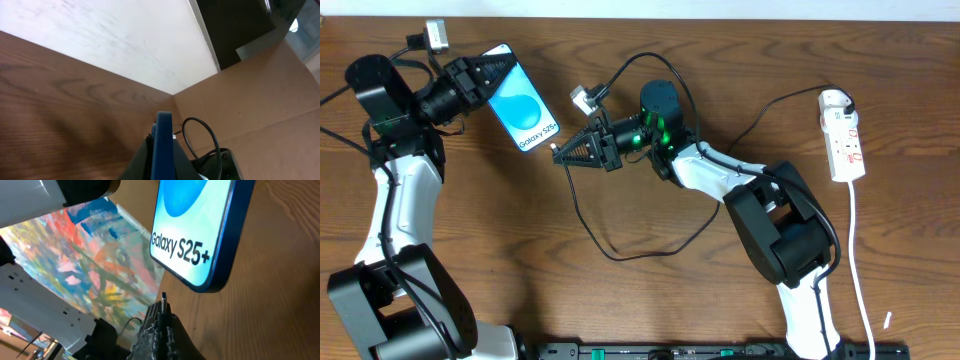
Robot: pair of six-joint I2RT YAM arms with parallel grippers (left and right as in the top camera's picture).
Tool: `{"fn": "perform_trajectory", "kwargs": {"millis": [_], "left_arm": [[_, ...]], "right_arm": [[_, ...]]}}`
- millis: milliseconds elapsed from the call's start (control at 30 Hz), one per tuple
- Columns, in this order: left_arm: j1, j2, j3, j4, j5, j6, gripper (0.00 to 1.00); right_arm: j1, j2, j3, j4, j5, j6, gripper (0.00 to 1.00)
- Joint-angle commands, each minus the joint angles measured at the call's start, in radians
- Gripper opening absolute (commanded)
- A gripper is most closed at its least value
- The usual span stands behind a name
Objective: Plug charger to phone and switch on socket
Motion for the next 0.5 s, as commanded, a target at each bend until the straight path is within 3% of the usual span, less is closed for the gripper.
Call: {"fn": "perform_trajectory", "kwargs": {"millis": [0, 467], "left_arm": [[0.001, -0.019, -0.001, 0.005, 0.023, -0.005, 0.08], [-0.029, -0.019, -0.001, 0.005, 0.065, -0.005, 0.08]], "right_arm": [[0.005, -0.011, 0.02, 0.006, -0.027, -0.022, 0.01], [0.005, -0.011, 0.02, 0.005, -0.008, -0.018, 0.01]]}}
